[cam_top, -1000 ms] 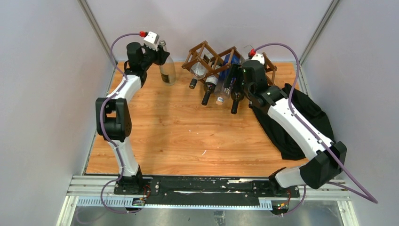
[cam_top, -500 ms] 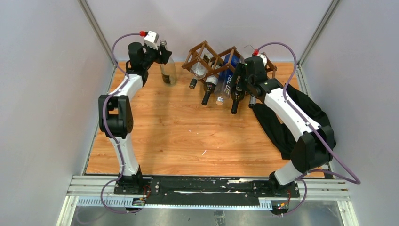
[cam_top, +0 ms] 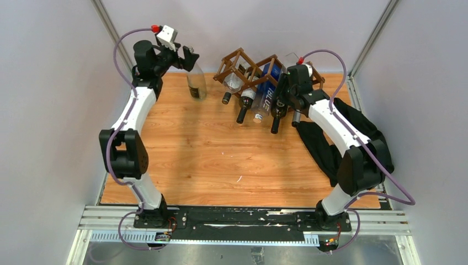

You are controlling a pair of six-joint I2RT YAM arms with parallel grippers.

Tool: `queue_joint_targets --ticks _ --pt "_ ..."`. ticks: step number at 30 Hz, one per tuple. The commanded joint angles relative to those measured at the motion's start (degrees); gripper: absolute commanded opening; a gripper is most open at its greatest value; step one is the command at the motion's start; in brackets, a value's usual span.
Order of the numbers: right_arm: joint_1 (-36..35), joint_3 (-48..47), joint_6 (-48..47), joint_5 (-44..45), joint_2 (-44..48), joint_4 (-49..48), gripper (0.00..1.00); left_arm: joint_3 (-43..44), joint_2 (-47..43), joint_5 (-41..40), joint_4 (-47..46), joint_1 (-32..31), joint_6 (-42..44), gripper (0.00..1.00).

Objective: Take the wine bottle off the wine rack

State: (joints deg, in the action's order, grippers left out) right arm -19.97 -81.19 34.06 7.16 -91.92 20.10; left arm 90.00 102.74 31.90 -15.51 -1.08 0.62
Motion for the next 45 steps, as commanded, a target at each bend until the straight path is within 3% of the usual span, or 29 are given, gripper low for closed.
queue_joint_targets --ticks 1,5,8,9,20,27,31,40,45 --pt "1.4 -1.3 1.3 -2.4 -1.1 -1.9 0.56 -0.6 -7.8 3.8 17.6 2.2 5.6 1.00" --pt "1.5 -0.5 1.9 -4.4 -0.3 -3.5 0.30 0.4 -11.7 6.3 32.9 3.3 12.4 1.00" --pt "1.5 0.5 2.6 -5.9 1.3 -5.0 0.01 -0.8 -14.6 7.0 40.1 3.3 16.7 1.00" --pt "1.5 1.0 2.7 -6.2 2.0 -5.3 0.00 -1.4 -15.6 7.2 41.7 3.3 17.9 1.00" --pt "0.3 5.9 2.6 -9.7 10.9 -6.8 0.00 -6.5 -23.1 10.4 50.2 3.3 22.6 1.00" --pt "-5.4 7.9 0.8 -9.7 16.9 -5.7 0.00 -11.7 -29.3 14.2 50.1 3.3 26.9 1.00" --pt "-10.1 9.8 0.8 -9.2 19.8 -5.5 0.00 -15.5 -34.0 15.7 50.1 2.9 34.5 1.00" --pt "-21.4 11.5 1.3 -10.1 19.4 -5.2 0.00 -26.9 -46.0 6.0 49.7 -9.2 61.2 1.00" --pt "-25.8 11.0 2.1 -11.7 17.7 -5.6 0.00 -29.2 -48.7 3.6 49.7 -14.6 62.8 1.00"
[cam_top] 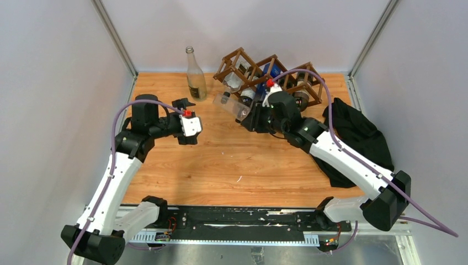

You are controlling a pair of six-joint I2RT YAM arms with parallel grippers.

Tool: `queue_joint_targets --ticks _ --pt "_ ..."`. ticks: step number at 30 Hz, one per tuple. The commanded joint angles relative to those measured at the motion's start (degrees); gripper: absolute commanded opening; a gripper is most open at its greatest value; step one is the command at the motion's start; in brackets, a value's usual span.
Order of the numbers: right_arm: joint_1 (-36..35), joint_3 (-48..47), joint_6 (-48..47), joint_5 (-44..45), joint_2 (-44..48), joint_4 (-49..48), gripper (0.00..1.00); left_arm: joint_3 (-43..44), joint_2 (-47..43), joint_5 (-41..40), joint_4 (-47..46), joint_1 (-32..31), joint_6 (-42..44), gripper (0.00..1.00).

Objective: Take the wine bottle off the wine rack

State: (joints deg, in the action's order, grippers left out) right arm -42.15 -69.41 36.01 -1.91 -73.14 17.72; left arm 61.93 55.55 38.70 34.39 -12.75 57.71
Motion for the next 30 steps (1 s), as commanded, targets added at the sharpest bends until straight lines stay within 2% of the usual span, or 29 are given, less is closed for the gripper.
queue_joint_targets --ticks 1,8,13,22,30 --pt "-4.6 -1.1 0.0 -2.7 -1.5 -3.2 0.00 -1.5 -2.0 -3.3 -0.2 -3.8 5.4 1.00" --pt "-10.6 -3.7 -1.9 -1.8 -3.6 -2.0 0.00 -6.2 -4.9 -4.7 -0.2 -8.6 4.8 1.00" --pt "-13.8 -6.2 -2.9 -2.0 -6.0 -1.2 0.00 -9.1 -6.8 -3.8 0.6 -10.2 0.0 1.00" --pt "-18.7 -11.5 -5.2 -3.7 -11.4 1.7 0.00 -13.5 -10.7 -3.7 1.7 -11.6 5.1 1.00" --pt "-21.9 -14.6 -6.2 -5.2 -14.7 1.6 0.00 -15.2 -11.1 -4.0 4.0 -11.7 8.3 0.86"
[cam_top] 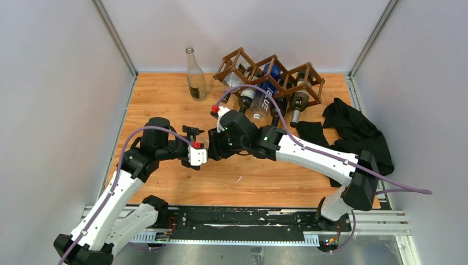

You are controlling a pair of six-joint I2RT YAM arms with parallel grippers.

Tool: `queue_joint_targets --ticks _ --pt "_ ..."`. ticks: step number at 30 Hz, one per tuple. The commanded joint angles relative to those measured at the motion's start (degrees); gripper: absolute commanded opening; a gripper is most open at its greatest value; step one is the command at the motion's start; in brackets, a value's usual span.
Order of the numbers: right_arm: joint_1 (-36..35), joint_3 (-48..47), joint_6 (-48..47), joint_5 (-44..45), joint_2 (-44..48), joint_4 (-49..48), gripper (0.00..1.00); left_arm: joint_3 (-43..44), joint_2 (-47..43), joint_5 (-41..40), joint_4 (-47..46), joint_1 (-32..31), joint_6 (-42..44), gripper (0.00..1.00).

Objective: Take the wine bottle off the wine rack

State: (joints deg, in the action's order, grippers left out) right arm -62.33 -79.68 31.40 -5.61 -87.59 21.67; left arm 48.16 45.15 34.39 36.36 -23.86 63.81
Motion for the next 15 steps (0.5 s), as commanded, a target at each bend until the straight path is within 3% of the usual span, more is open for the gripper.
queue_joint_targets --ticks 1,5,7,9,11,12,15 --pt "-2.0 -4.8 -1.7 -1.8 -0.5 -2.3 0.00 -1.7 -0.7 0.4 2.7 -0.6 2.6 0.85" --pt "-2.5 -4.8 -1.7 -2.3 -0.6 -2.9 0.00 -3.0 -1.3 -0.2 4.7 -0.7 4.0 0.81" --pt "-2.5 -4.6 -1.6 -2.7 -0.7 -2.9 0.00 -3.1 -1.4 -0.6 5.5 -0.7 4.9 0.73" --pt "-2.5 -4.3 -1.3 -3.0 -0.8 -3.0 0.00 -3.0 -1.2 -0.6 5.5 -0.7 5.5 0.58" --pt "-2.5 -4.1 -1.1 -3.2 -1.0 -3.1 0.00 -2.4 -0.9 -0.2 5.5 -0.7 6.0 0.34" --pt "-2.5 -4.0 -1.1 -3.3 -1.1 -3.2 0.05 -2.0 -0.8 -0.1 5.2 -0.7 5.7 0.25" --pt "-2.5 -2.6 -1.7 -2.3 0.4 -4.0 0.48 -2.3 -1.1 -0.8 0.9 -0.7 0.0 0.01"
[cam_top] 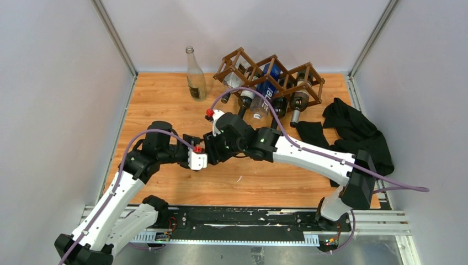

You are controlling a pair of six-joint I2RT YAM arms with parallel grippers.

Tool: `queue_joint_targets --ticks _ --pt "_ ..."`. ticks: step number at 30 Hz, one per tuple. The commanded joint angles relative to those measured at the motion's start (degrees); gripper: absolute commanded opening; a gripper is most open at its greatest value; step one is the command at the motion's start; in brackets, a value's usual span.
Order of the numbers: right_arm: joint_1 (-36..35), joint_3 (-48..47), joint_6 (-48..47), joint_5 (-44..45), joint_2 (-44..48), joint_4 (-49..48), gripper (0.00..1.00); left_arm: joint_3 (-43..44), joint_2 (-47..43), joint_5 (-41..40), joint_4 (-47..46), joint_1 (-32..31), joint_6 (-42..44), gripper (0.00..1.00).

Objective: Take the wine bottle off the wine rack

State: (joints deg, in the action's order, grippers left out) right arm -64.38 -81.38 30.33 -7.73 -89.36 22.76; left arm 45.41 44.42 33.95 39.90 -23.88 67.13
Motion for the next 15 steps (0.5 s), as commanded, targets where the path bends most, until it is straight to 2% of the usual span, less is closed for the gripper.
queue_joint_targets --ticks 1,2,3,5,10,15 --pt "-0.5 0.0 -0.8 1.3 3.5 -6.1 0.58 0.0 -0.7 -1.1 -5.3 -0.6 -7.2 0.00" --pt "-0.4 1.7 -0.9 3.1 5.2 -7.7 0.65 -0.5 -1.0 -2.0 -8.0 -0.6 -11.0 0.00" --pt "-0.3 4.8 -0.9 4.7 7.3 -9.6 0.79 -0.8 -1.2 -2.5 -10.1 -0.6 -14.6 0.00" --pt "0.3 9.8 -0.7 6.8 11.7 -14.0 0.89 -0.8 -1.2 -3.0 -12.6 -0.6 -20.4 0.00" --pt "1.0 18.8 -2.9 12.2 21.7 -19.5 0.93 0.9 0.2 -2.2 -14.9 -0.6 -34.2 0.00" --pt "1.2 26.3 -4.2 13.0 26.9 -23.7 0.94 2.5 1.2 -2.4 -21.2 -0.6 -48.3 0.00"
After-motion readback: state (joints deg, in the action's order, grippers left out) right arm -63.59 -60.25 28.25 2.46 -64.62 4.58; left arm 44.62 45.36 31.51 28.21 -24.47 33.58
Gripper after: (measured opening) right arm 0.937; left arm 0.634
